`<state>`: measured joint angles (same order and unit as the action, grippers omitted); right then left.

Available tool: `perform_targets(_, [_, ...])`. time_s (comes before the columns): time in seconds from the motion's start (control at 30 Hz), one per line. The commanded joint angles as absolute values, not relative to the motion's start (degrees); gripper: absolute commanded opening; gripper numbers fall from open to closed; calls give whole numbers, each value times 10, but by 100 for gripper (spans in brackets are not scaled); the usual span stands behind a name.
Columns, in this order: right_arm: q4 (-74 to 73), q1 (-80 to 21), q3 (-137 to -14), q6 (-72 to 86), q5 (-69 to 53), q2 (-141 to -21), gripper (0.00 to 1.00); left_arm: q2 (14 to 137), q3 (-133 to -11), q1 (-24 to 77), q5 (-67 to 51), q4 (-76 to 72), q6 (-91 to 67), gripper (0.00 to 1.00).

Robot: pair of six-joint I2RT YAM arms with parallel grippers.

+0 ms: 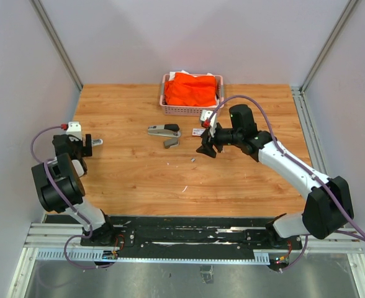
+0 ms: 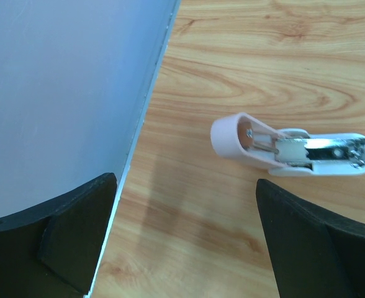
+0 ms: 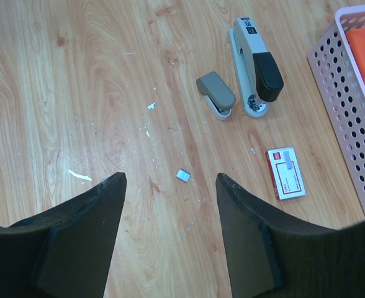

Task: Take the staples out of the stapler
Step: Place the stapler at the center of the board.

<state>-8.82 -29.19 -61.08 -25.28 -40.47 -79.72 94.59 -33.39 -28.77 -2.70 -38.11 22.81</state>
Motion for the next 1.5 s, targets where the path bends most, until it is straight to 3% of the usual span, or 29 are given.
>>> perform_targets(0.0, [-75, -284, -601, -250, -408, -787, 63, 867, -299, -294, -58, -370, 211, 99])
perform_targets(0.5, [-80, -283, -602, -255, -403, -775, 72, 551, -274, -290, -283, -73, 291, 98])
perform_targets(0.67, [-94, -274, -613, -267, -402, -770, 72, 530, -328, -208, -274, 46, 328, 98])
perform_targets(1.07, [-167, -230, -623, -293, -417, -764, 73, 660, -451, 76, -215, 122, 351, 98])
perform_targets(1.3, [-145, -199, -600, -281, -429, -750, 73, 803, -542, 179, -187, 156, 360, 100])
perform_targets(1.47, [-136, -190, -586, -282, -435, -744, 73, 888, -601, 218, -181, 175, 360, 94])
